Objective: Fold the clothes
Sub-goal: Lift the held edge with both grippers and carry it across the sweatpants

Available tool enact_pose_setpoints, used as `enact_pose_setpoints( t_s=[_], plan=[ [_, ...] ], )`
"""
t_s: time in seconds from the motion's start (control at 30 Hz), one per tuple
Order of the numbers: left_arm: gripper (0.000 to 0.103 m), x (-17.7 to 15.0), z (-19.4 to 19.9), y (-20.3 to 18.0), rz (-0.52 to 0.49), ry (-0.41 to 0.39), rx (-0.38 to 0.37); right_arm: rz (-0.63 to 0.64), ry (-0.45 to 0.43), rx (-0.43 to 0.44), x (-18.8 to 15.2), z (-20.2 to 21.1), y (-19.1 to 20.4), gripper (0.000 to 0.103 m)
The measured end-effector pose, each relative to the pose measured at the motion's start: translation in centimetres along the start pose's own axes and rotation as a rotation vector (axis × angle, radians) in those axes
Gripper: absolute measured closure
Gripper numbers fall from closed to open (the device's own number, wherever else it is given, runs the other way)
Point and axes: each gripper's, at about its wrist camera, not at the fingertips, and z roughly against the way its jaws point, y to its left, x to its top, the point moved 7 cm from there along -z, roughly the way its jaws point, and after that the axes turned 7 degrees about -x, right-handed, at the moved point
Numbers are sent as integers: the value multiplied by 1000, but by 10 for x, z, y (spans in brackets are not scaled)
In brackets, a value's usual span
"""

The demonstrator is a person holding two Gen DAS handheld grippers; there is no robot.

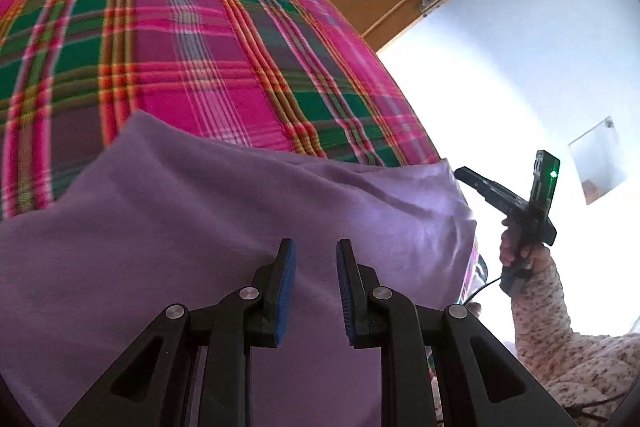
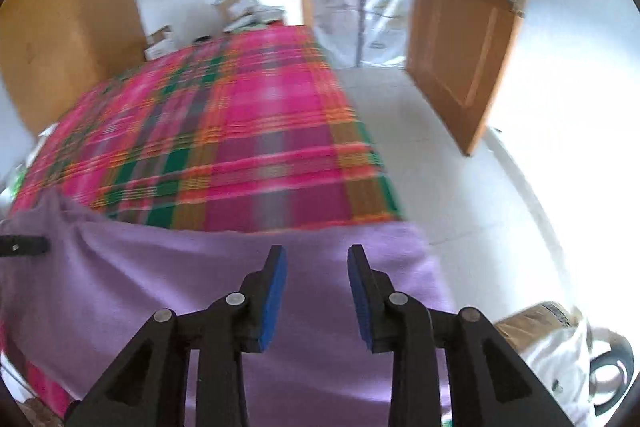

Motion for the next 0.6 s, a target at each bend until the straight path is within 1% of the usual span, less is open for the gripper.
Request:
enact_pose_setpoints(
  t_s=[0.13,0.17,0.23,0.27,0.33,0.37,0.47,0.5,0.53,0.6],
  plan=[
    [81,-2,-10,-5,-10,21,4,-110,5,-3,-7,-3,-35,67],
    [81,-2,-11,-6,-10,24,2,-137,6,10,-5,-5,-40,67],
    [81,-2,-14,-9,-6,22,-5,-142,4,42,0,-11,-42,64],
    [81,-2,-14,-10,-3,23,-7,-138,5,36,0,-14,-43,63],
    [81,-3,-16,-11,2,24,-6,-151,15,-15,0,-23,-51,63],
    [81,-4,-18,-11,1,29,-6,-186,26,-1,-3,-28,-56,63],
    [81,-5,-21,-11,7,36,-1,-324,71,128,-10,-40,-67,63],
    [81,-4,-22,-11,8,35,-1,-350,66,149,-11,-40,-70,65],
    [81,-4,-22,-11,10,34,0,-364,57,162,-12,-40,-72,72],
    [81,-3,-24,-11,14,32,3,-358,36,156,-13,-38,-72,77]
  ],
)
